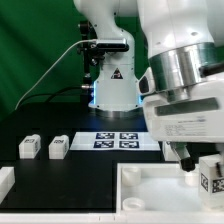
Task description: Assemble one leg
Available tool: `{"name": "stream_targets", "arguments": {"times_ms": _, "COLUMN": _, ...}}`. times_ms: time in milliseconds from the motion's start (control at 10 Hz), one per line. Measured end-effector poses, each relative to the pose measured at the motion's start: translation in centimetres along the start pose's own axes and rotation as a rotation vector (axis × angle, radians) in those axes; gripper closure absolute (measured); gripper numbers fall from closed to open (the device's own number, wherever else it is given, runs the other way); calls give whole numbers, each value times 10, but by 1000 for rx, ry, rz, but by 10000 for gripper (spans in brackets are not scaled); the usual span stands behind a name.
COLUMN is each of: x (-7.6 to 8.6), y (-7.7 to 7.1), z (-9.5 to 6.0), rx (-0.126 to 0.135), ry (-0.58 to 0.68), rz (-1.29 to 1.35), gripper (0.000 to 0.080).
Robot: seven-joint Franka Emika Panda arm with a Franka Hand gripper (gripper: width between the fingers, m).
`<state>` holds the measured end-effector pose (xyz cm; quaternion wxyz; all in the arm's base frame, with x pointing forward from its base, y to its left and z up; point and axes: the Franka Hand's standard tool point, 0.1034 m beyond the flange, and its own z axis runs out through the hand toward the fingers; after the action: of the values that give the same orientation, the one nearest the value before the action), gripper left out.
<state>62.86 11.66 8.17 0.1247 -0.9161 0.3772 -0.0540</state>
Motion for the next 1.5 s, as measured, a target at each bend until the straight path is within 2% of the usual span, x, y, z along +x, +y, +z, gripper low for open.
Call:
{"name": "stream_targets", "arguments": {"times_ms": 100, "x": 0, "y": -5, "z": -2, "rx": -16, "ry": -19, "rz": -147, "gripper": 158}}
{"name": "stream_targets", "arguments": {"times_ms": 300, "x": 2, "y": -3, "z": -1, "rx": -12, "ry": -10, "rz": -357, "gripper": 150}}
{"name": "stream_targets", "arguments": {"times_ms": 400, "x": 1, "y": -1, "z": 0, "rx": -35, "ry": -21, "rz": -523, "gripper": 150}}
{"name": "stream_targets", "arguments": {"times_ms": 500, "x": 0, "y": -1, "z": 4, "rx": -79, "ry": -39, "rz": -773, "gripper": 150}}
{"name": "stream_targets", "arguments": {"times_ms": 600, "x": 2, "y": -4, "z": 6, "rx": -102, "ry": -44, "rz": -912, "gripper": 150}}
{"name": "stream_targets", "arguments": {"times_ms": 700, "x": 3, "y": -4, "z": 6, "rx": -99, "ry": -41, "rz": -888, "gripper": 150}}
{"name": "stream_targets", "arguments": {"times_ms": 900, "x": 2, "y": -4, "z": 6, "rx": -100, "ry": -40, "rz": -867, "gripper": 416}}
{"name": "stream_targets", "arguments": {"times_ms": 1000, "x": 3, "y": -3, "z": 6, "rx": -99, "ry": -36, "rz": -759, "gripper": 505}}
{"name": "stream_targets", "arguments": {"times_ms": 1200, "x": 5, "y": -2, "z": 6, "rx": -97, "ry": -26, "rz": -552, "gripper": 505}}
{"name": "stream_targets", "arguments": {"times_ms": 1300, "x": 9, "y": 0, "z": 3, "rx": -91, "ry": -19, "rz": -311, "gripper": 505}}
{"name": "stream_targets", "arguments": {"times_ms": 1500, "x": 3, "y": 2, "z": 5, "rx": -123, "ry": -12, "rz": 135, "gripper": 505}}
